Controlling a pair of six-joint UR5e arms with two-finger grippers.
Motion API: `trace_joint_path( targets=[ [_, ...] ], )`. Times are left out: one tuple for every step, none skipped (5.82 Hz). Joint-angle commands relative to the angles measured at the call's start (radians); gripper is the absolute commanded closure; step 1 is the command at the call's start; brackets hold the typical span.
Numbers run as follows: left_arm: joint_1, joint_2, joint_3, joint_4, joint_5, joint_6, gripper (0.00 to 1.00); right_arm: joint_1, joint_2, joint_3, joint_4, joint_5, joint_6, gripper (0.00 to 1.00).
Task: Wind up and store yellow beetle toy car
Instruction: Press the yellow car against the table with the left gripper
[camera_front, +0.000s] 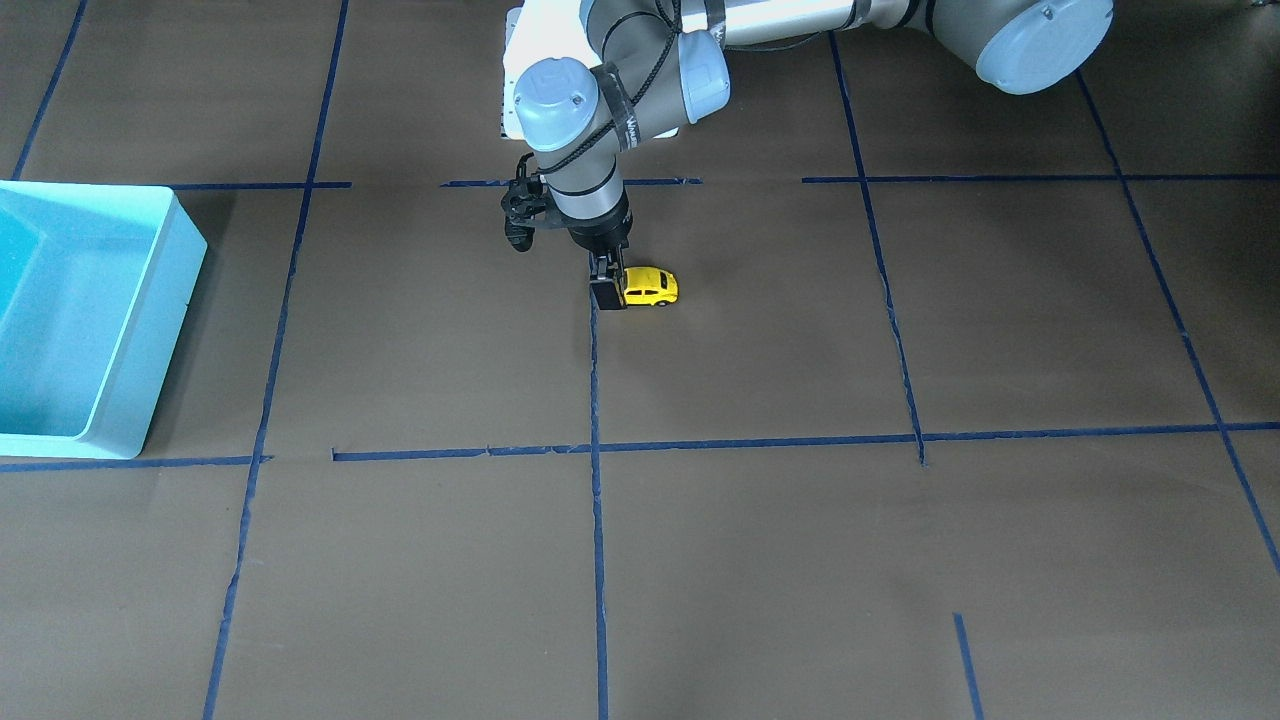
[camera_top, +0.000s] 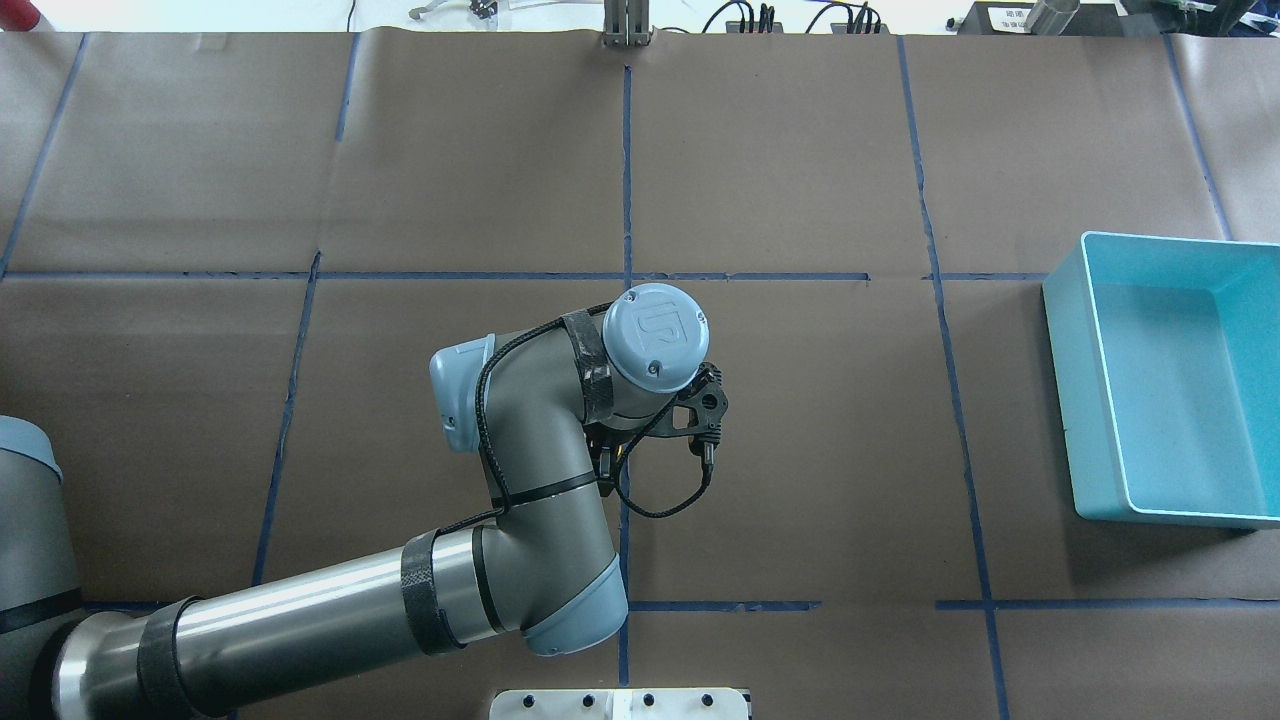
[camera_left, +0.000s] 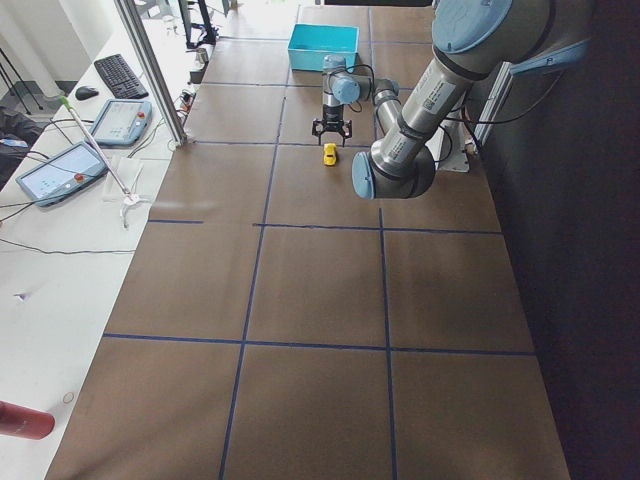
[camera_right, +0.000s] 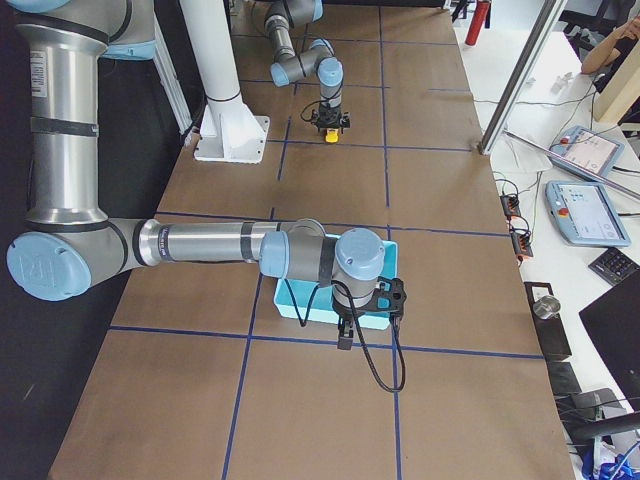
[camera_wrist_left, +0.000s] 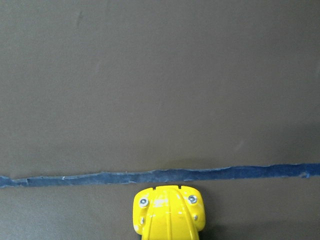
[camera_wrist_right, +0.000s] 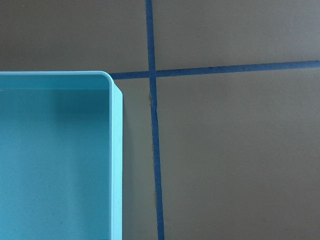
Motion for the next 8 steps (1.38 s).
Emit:
trace_joint_path(
  targets=[
    [0.001, 0.004, 0.013, -0.024, 0.001, -0.002, 0.02, 0.000, -0.003, 0.000, 0.001, 0.000, 0.000, 0.00],
    [0.001, 0.004, 0.033, -0.051, 0.001, -0.002, 0.08, 0.000, -0.003, 0.000, 0.001, -0.001, 0.000, 0.00],
    [0.003, 0.003, 0.048, -0.073, -0.003, -0.002, 0.26, 0.000, -0.003, 0.000, 0.001, -0.002, 0.000, 0.00],
    [0.001, 0.003, 0.047, -0.073, -0.005, 0.001, 0.59, 0.000, -0.003, -0.002, 0.001, -0.002, 0.001, 0.00],
    [0.000, 0.001, 0.044, -0.073, -0.006, 0.003, 0.80, 0.000, -0.003, -0.002, 0.001, 0.000, 0.003, 0.00],
    [-0.011, 0.001, 0.021, -0.073, -0.009, 0.012, 0.87, 0.000, -0.003, -0.003, 0.001, -0.001, 0.001, 0.00],
    [-0.051, 0.001, -0.023, -0.074, -0.057, 0.012, 0.87, 0.000, -0.003, -0.008, 0.001, -0.002, 0.001, 0.00],
    [-0.069, -0.002, -0.042, -0.091, -0.101, 0.012, 0.87, 0.000, -0.003, -0.008, 0.001, 0.000, 0.003, 0.00]
  ],
)
